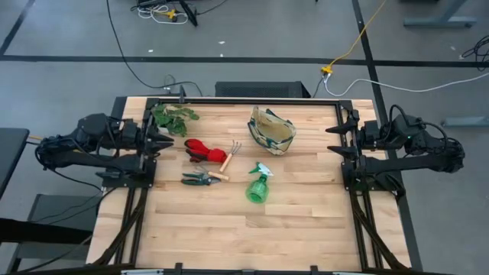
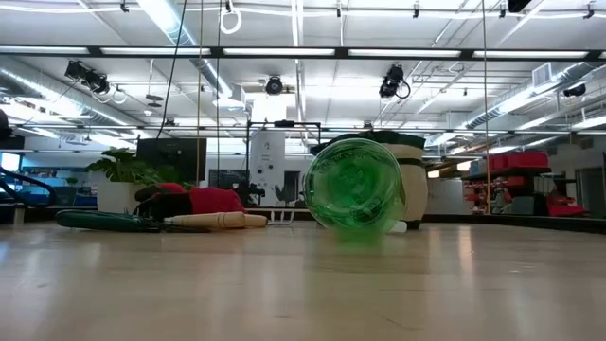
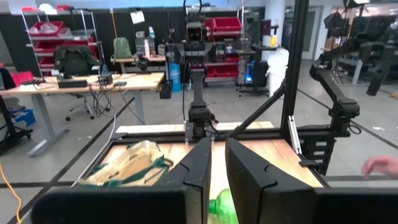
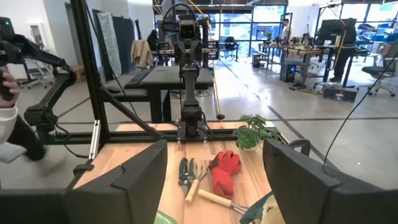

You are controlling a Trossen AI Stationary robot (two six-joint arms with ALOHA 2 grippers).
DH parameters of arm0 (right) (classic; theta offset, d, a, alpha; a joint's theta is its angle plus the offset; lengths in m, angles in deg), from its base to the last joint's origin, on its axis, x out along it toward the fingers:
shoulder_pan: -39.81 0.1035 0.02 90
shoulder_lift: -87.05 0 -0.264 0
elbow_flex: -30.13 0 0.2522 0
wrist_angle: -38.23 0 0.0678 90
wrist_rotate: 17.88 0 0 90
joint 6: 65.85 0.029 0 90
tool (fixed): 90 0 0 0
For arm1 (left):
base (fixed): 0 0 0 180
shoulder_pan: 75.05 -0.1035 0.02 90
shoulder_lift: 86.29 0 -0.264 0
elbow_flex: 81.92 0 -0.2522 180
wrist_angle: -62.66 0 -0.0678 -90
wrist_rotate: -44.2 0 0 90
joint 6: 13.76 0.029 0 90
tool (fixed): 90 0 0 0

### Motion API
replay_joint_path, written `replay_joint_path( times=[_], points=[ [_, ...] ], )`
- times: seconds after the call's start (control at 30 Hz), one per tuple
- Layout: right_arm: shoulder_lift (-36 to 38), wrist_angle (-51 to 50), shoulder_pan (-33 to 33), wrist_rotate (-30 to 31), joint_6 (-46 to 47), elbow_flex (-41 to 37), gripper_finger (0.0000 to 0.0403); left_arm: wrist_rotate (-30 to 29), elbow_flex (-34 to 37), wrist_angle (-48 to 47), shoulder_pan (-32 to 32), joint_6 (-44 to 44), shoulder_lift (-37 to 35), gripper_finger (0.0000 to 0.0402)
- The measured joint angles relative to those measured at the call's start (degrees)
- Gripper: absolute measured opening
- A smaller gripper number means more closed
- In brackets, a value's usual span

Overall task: Pick & Place Garden tools in Gardening bag
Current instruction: Put the top brown hand rake into the patterned white gardening bag

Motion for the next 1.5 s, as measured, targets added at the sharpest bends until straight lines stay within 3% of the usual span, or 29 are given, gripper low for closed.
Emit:
replay_joint_path(
  times=[0.43, 0.63, 1.5],
  points=[
    [0.0, 0.05, 0.0, 0.0, -0.08, 0.0, 0.0263, 0.02, 0.0, 4.93, -0.02, 0.0, 0.02, 0.0055],
    [0.02, 0.9, 0.02, 0.19, -8.06, 0.01, 0.0263, 0.02, 0.0, 6.4, 0.0, -0.04, 0.0, 0.0055],
    [0.0, 5.57, 0.02, -0.08, -6.38, 0.01, 0.0263, 0.0, 0.0, 5.86, -0.01, -0.42, 0.02, 0.0055]
  ],
)
